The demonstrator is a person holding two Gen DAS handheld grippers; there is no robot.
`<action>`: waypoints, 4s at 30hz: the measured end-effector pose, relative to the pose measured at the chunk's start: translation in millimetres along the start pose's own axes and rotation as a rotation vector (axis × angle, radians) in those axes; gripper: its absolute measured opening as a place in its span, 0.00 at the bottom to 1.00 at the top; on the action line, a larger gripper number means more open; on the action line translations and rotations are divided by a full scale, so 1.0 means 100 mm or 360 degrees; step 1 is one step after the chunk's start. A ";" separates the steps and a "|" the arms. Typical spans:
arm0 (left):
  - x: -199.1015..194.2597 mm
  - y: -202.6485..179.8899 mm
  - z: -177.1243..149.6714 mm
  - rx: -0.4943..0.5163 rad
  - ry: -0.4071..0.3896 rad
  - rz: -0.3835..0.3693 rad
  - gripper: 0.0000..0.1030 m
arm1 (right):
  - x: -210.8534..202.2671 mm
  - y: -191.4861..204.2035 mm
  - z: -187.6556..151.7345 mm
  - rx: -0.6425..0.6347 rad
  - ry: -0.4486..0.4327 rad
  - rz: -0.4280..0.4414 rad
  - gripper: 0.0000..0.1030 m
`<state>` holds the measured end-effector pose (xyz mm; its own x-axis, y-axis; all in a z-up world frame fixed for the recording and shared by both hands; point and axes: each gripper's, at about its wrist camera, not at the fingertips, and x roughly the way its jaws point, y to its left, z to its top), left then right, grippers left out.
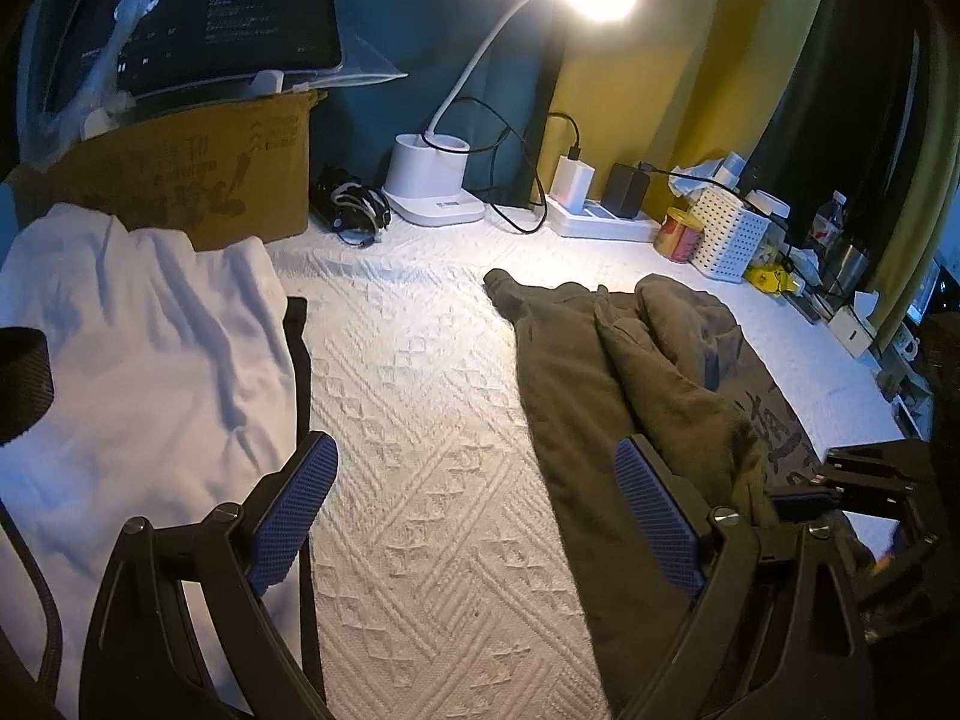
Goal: Fold small clothes
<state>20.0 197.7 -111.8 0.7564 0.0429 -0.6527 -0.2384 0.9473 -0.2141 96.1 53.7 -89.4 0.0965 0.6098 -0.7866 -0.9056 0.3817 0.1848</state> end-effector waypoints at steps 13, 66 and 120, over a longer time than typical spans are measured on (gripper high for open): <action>-0.06 -0.36 -0.04 0.0097 0.0034 -0.0071 0.90 | -0.46 -0.34 -0.42 0.0135 -0.0113 -0.0140 0.56; 1.23 -0.33 0.75 0.0316 0.0132 -0.0165 0.07 | 0.06 -2.79 0.00 0.0882 -0.0266 -0.0206 0.46; 1.00 -0.07 0.92 0.0144 0.0059 -0.0029 0.77 | 0.00 -2.71 0.04 0.0629 -0.0310 -0.0587 0.27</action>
<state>153.0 224.5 -108.8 0.7367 0.0152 -0.6761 -0.1677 0.9726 -0.1609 343.2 -46.8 -137.0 0.4851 0.4896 -0.7246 -0.5781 0.8013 0.1544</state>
